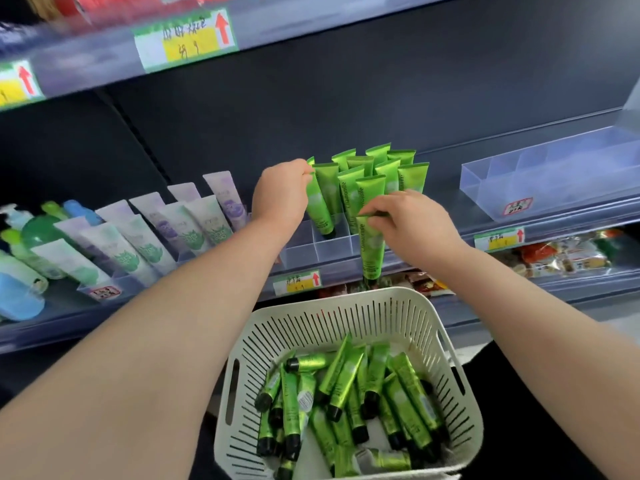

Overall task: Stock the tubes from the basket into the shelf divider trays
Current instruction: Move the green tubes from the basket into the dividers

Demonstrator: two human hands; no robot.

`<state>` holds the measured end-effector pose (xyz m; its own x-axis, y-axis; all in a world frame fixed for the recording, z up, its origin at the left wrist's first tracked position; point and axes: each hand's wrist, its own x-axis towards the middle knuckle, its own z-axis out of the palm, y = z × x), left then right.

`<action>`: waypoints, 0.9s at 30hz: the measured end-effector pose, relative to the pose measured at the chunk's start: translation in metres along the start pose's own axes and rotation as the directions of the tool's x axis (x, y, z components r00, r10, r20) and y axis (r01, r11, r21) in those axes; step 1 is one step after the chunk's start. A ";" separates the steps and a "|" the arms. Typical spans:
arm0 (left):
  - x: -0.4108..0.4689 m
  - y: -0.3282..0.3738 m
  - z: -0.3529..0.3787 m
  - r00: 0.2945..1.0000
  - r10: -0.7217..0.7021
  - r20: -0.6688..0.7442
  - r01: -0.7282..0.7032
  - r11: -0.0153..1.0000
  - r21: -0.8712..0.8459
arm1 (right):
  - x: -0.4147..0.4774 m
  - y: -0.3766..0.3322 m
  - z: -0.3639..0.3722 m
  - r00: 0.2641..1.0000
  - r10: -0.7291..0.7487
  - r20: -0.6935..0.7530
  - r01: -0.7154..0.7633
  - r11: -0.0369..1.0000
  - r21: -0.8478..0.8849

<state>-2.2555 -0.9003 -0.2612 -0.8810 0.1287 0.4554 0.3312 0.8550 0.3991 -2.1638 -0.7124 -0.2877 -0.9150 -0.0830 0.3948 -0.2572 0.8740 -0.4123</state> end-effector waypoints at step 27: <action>-0.070 -0.041 -0.027 0.961 0.210 0.181 -0.226 0.972 0.069 | 0.070 -0.059 0.003 0.989 -0.059 -0.135 0.050 0.997 -0.065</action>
<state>-2.1986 -0.9583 -0.2880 -0.8378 0.3944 0.3776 0.4975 0.8363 0.2303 -2.2137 -0.7715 -0.2381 -0.8478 -0.0689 0.5258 -0.2822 0.8980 -0.3375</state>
